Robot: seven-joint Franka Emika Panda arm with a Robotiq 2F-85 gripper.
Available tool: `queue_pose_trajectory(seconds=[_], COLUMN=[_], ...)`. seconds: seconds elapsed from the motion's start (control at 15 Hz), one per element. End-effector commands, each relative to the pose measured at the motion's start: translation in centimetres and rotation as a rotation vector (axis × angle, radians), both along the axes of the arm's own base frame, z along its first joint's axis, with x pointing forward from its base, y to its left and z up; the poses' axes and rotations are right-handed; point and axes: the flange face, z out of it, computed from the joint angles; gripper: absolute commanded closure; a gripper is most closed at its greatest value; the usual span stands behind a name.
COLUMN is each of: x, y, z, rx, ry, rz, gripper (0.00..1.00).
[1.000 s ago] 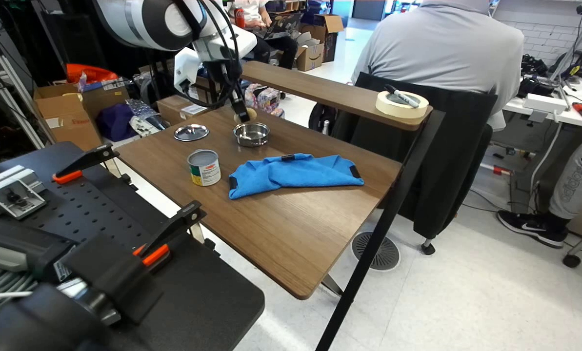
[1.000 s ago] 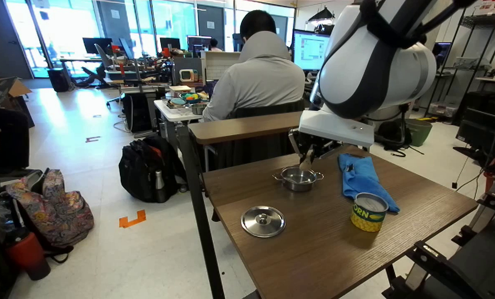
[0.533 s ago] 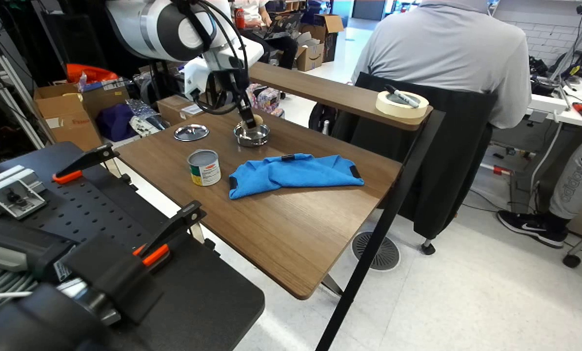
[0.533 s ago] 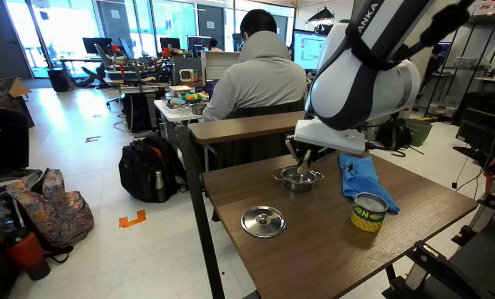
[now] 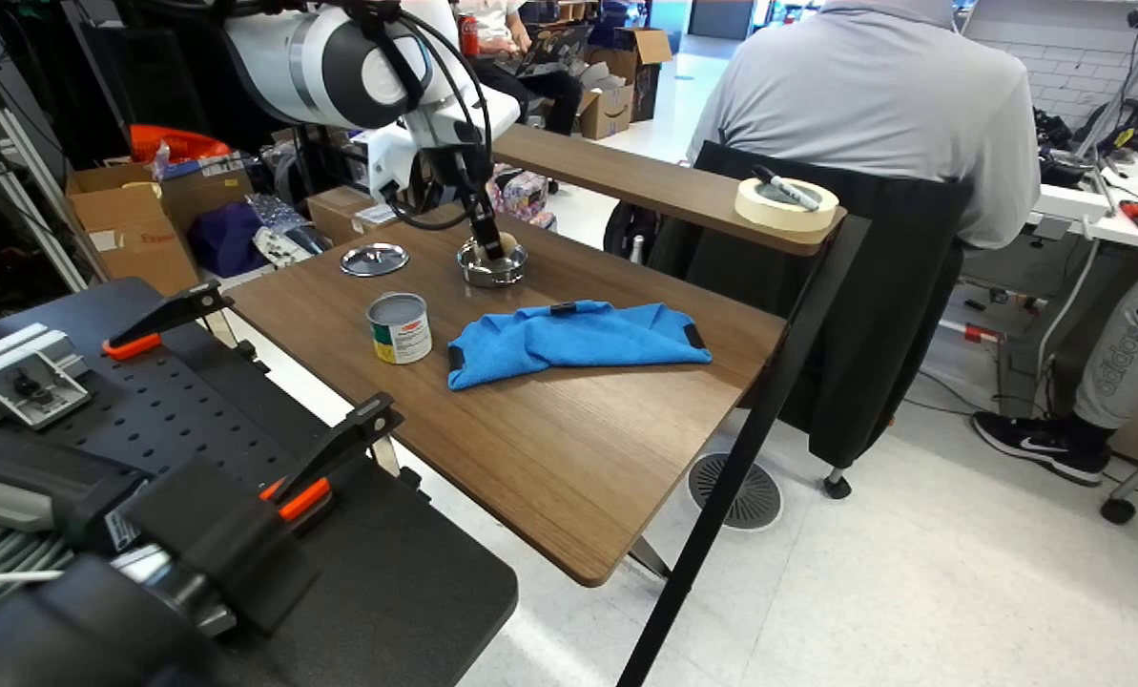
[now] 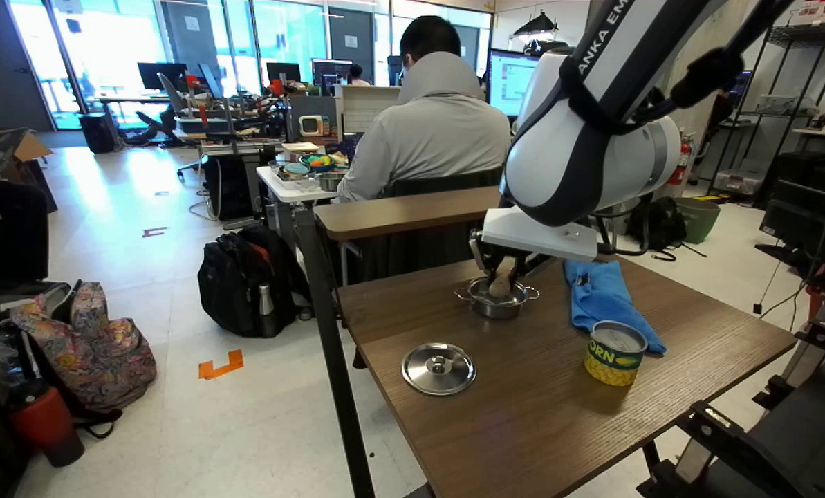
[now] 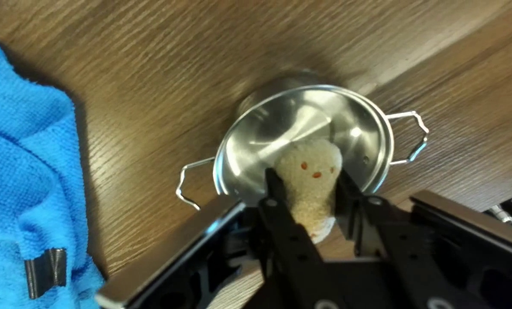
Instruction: Put the toy inside the pot
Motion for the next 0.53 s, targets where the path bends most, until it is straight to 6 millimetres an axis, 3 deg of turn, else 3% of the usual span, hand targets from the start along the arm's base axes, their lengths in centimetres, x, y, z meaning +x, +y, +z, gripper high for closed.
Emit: queue_pose_trajectory(seconds=[0.0, 0.33, 0.47], x=[0.80, 0.75, 0.50], y=[0.25, 0.19, 0.22], z=[-0.24, 0.01, 0.33], rx=[-0.013, -0.008, -0.005], ry=[0.016, 0.023, 0.017], rz=[-0.014, -0.015, -0.013], gripper=[0.37, 0.00, 0.00])
